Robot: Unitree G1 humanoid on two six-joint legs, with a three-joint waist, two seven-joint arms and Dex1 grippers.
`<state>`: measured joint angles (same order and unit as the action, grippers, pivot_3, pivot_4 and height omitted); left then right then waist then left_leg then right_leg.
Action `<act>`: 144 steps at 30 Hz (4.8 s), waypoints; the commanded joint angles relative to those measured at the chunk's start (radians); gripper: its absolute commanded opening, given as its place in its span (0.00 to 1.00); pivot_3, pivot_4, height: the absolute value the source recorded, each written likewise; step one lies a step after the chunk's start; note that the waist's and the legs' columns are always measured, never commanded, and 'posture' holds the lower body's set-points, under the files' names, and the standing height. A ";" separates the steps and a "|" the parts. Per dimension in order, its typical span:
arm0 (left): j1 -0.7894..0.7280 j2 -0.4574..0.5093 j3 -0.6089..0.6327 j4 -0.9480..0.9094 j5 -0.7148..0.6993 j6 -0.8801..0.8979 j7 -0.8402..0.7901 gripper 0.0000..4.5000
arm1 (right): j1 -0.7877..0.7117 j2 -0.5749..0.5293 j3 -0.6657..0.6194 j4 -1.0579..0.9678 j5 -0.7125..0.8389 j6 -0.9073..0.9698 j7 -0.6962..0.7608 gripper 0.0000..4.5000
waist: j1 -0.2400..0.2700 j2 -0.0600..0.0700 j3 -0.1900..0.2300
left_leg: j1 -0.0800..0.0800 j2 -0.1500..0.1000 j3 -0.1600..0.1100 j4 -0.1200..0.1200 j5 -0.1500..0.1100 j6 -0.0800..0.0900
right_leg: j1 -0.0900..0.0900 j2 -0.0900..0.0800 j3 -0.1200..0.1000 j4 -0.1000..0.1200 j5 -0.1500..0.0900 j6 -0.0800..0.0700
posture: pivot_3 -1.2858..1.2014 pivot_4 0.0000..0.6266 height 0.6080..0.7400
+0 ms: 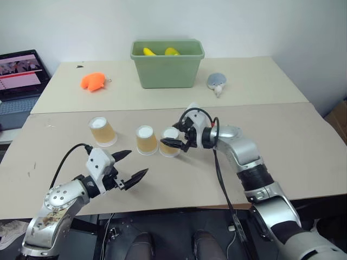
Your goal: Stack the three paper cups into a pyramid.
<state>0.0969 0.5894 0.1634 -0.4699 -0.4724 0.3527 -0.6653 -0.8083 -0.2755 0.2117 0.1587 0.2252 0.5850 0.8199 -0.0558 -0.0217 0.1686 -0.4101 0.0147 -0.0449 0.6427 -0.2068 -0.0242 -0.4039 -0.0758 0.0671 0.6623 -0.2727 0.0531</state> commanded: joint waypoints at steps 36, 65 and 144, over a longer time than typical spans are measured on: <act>-0.373 -0.189 0.104 0.535 0.236 -0.221 0.358 1.00 | 0.116 -0.144 -0.334 -0.475 0.278 0.265 -0.256 0.99 | 0.014 -0.002 -0.001 | -0.001 -0.001 -0.001 0.001 0.000 0.000 | 0.000 -0.001 -0.001 0.000 0.000 0.000 | 0.52 0.24 0.94; -0.531 -0.188 0.084 0.706 0.259 -0.277 0.337 1.00 | 0.126 -0.151 -0.305 -0.465 0.287 0.248 -0.276 0.99 | 0.014 -0.002 -0.001 | -0.003 -0.002 -0.001 0.001 0.000 0.000 | -0.001 -0.001 -0.002 0.000 0.000 0.000 | 0.52 0.24 0.94; -1.154 -0.047 -0.179 1.140 0.141 -0.042 -0.746 0.68 | 0.198 -0.252 -0.152 -0.435 0.254 0.030 0.027 1.00 | 0.011 -0.005 0.002 | -0.006 -0.002 -0.004 0.004 0.000 0.000 | -0.001 0.000 -0.004 0.000 0.000 0.001 | 0.52 0.24 0.94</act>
<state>-1.0535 0.5425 -0.0209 0.6775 -0.3346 0.3280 -1.4073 -0.6070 -0.5208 0.0987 -0.2344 0.4547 0.6147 0.8496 -0.0446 -0.0272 0.1702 -0.4160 0.0132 -0.0485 0.6464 -0.2064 -0.0242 -0.4052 -0.0757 0.0627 0.6628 -0.2730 0.0537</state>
